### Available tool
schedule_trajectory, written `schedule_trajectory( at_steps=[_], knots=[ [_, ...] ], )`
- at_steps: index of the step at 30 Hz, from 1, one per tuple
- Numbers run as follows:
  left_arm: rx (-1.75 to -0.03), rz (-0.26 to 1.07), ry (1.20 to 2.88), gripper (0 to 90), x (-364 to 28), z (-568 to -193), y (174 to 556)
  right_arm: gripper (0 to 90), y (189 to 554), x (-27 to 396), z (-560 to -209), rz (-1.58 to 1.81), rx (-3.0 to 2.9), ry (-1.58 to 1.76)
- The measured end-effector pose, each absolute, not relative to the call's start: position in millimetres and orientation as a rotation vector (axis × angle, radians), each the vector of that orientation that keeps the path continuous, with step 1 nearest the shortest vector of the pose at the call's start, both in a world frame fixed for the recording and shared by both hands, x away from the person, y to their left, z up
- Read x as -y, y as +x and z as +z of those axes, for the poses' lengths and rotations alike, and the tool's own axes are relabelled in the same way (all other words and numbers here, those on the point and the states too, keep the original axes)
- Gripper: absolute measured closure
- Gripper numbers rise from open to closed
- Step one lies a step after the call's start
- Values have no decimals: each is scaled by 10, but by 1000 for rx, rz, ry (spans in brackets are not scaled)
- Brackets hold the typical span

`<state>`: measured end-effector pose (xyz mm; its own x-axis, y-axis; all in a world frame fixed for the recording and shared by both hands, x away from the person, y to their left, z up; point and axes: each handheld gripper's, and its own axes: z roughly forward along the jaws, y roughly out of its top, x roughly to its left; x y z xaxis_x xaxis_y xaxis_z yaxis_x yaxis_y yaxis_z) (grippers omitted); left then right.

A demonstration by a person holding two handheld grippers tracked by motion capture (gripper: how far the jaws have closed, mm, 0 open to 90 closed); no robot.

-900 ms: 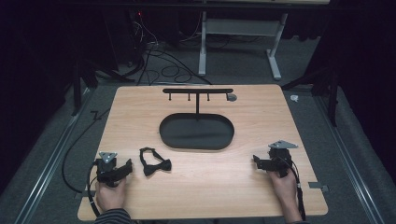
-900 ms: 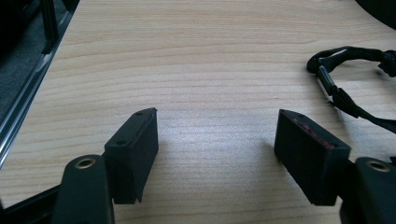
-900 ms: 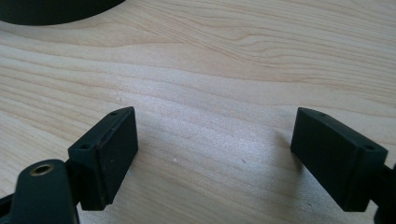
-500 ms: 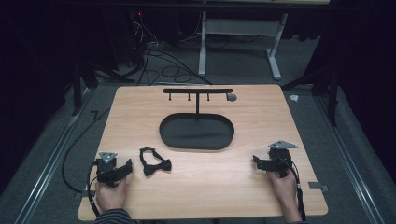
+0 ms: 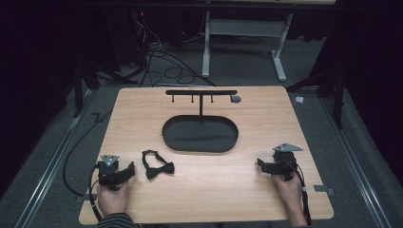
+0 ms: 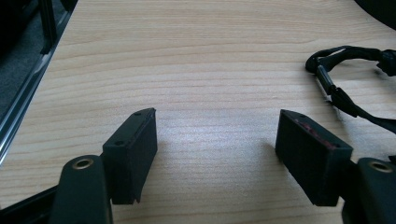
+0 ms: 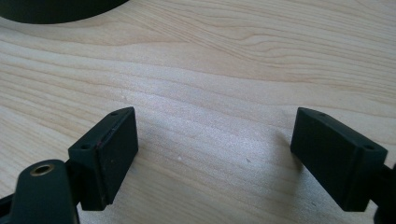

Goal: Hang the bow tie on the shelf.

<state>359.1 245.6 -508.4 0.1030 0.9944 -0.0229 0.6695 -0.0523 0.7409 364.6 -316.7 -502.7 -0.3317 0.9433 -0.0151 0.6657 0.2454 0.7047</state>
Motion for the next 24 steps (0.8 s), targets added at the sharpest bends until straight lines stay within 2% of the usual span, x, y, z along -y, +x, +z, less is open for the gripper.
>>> schedule_trajectory(
  at_steps=[10,14,17,21,24],
  knots=[
    [-1624,698,1789,303,-2459,-5083,3591,160,3652,3160,-5028,847,-2084,1469],
    [-1629,698,1789,329,-2466,-5076,3593,160,3652,3159,-5028,848,-2087,1466],
    [-1625,640,1773,357,-2457,-5046,3602,160,3651,3157,-5029,849,-2088,1461],
    [-1611,686,1819,375,-2426,-5006,3594,160,3650,3156,-5029,849,-2088,1461],
    [-1595,673,1811,382,-2429,-4968,3576,160,3650,3156,-5029,849,-2089,1461]
  ],
)
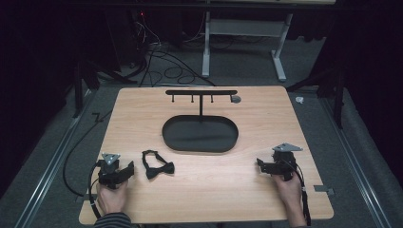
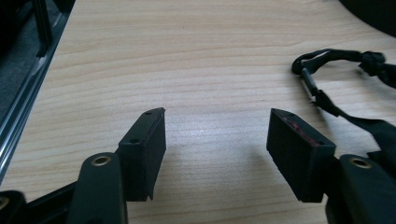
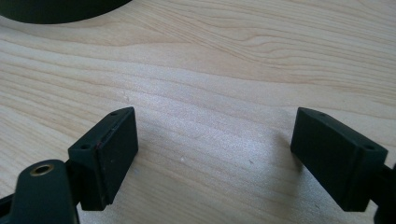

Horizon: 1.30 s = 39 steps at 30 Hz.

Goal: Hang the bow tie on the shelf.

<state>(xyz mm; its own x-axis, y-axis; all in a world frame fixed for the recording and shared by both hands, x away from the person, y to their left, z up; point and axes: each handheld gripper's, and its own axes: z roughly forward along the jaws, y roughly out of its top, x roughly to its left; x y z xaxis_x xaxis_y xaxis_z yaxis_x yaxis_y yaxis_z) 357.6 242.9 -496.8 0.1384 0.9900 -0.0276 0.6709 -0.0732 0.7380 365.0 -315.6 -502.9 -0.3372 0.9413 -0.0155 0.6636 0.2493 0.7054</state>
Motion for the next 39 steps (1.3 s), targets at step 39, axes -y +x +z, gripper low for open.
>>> schedule_trajectory(
  at_steps=[39],
  knots=[
    [-1483,517,1967,626,-2020,-4938,3997,160,3634,3151,-5028,853,-2096,1455]
  ],
)
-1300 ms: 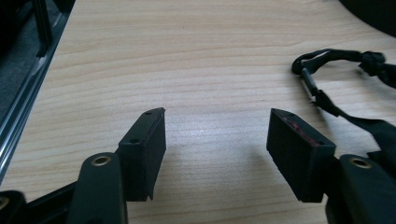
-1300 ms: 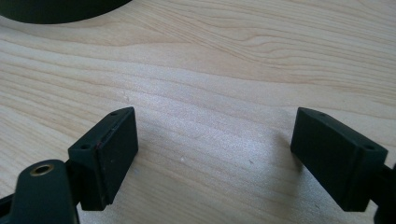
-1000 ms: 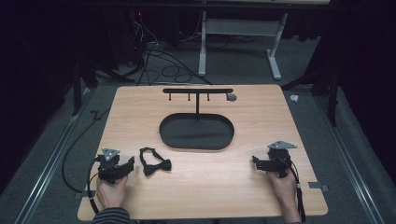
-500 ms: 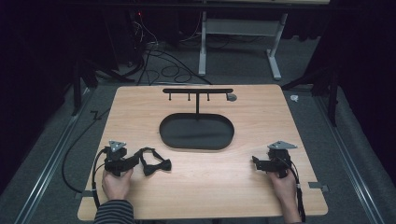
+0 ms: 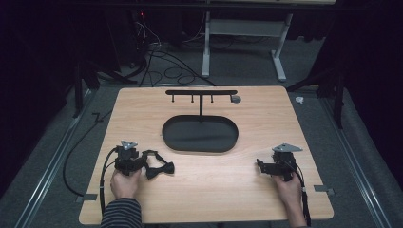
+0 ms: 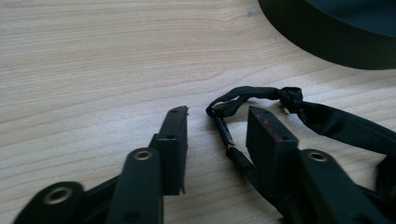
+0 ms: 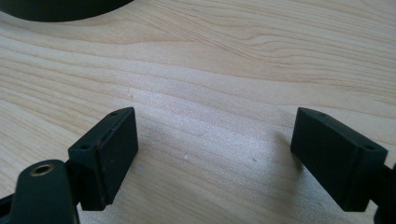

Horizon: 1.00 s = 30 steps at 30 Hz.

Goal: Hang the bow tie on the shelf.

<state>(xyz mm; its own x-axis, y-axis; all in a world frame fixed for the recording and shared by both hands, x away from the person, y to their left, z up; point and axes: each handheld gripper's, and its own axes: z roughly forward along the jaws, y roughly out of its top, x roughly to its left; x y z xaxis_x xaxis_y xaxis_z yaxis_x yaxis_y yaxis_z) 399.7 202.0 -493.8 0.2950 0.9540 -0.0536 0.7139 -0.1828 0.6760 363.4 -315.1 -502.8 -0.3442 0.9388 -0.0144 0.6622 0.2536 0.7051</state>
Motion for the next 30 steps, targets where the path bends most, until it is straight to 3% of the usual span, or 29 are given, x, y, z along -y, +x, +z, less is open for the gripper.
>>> schedule_trajectory(
  at_steps=[5,8,30],
  knots=[
    [-1495,524,1984,812,-2020,-4935,4007,161,3632,3150,-5028,854,-2099,1451],
    [-1483,542,2013,861,-1996,-4930,4004,161,3632,3150,-5028,854,-2099,1450],
    [-1379,521,1938,876,-1989,-4697,3842,162,3628,3146,-5028,854,-2101,1451]
  ],
)
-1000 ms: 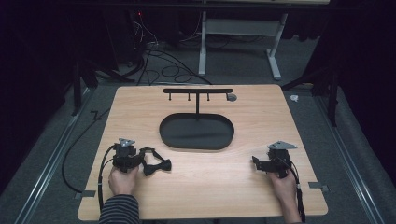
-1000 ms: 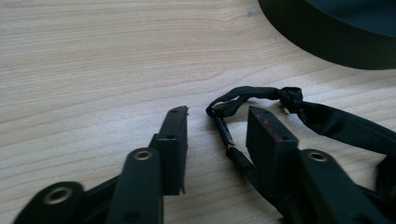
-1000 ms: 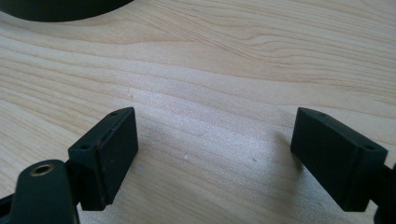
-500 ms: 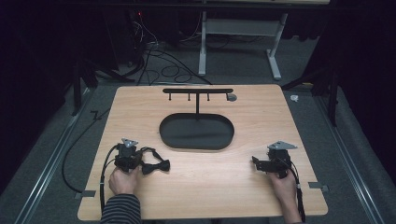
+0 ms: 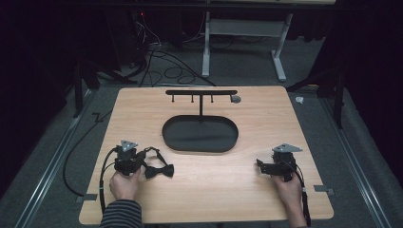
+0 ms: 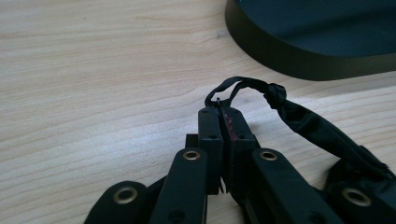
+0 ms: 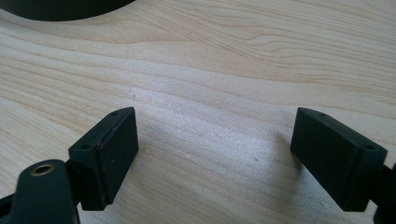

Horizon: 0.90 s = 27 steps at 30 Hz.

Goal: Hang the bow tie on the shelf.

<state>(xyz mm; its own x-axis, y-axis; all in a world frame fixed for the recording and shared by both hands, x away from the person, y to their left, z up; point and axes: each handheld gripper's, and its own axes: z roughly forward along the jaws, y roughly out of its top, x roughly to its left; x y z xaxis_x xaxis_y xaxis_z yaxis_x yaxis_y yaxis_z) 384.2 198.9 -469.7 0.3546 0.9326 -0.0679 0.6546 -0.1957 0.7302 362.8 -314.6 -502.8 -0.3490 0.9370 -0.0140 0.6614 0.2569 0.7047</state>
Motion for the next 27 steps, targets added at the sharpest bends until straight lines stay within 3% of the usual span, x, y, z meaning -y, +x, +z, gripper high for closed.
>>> schedule_trajectory(
  at_steps=[27],
  knots=[
    [-1197,486,1889,876,-1816,-4229,3739,162,3627,3144,-5028,856,-2100,1450]
  ],
)
